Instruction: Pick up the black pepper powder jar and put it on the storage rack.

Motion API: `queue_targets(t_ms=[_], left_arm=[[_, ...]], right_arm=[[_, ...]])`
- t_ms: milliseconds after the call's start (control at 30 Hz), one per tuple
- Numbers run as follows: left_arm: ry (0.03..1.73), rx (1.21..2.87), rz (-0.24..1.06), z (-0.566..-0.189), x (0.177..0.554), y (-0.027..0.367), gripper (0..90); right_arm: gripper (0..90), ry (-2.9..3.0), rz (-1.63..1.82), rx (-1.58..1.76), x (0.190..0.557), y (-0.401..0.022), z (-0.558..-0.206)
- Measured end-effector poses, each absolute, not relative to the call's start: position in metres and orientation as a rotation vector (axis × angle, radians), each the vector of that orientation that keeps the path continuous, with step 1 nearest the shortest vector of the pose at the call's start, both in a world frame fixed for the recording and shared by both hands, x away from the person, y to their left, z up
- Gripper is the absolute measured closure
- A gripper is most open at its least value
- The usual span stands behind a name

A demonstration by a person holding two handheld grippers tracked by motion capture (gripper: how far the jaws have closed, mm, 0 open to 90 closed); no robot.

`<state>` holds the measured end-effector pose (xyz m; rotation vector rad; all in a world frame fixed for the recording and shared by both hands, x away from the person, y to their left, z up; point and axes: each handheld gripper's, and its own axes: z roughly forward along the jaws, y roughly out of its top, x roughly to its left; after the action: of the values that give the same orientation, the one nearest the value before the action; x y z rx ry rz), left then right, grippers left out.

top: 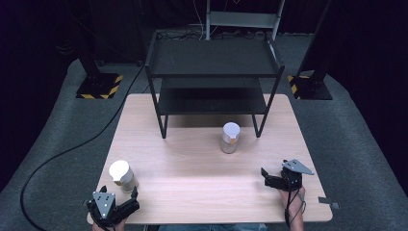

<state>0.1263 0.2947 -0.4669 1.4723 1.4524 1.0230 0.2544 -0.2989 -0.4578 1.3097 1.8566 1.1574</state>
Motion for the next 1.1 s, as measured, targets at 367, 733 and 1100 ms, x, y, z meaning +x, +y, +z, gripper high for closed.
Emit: queue_targets(t_ms=[367, 733, 1100], left_arm=[[1.442, 1.476, 1.006, -0.467, 0.131, 0.297, 0.0], [1.425, 1.459, 0.999, -0.470, 0.148, 0.298, 0.0], [1.443, 1.478, 1.021, -0.468, 0.167, 0.296, 0.0]], right_arm=[[0.0, 1.841, 1.165, 1.304, 0.252, -0.299, -0.460], [0.0, 1.856, 1.145, 1.303, 0.254, -0.297, -0.458], [0.0, 1.847, 1.151, 1.309, 0.253, -0.297, -0.458]])
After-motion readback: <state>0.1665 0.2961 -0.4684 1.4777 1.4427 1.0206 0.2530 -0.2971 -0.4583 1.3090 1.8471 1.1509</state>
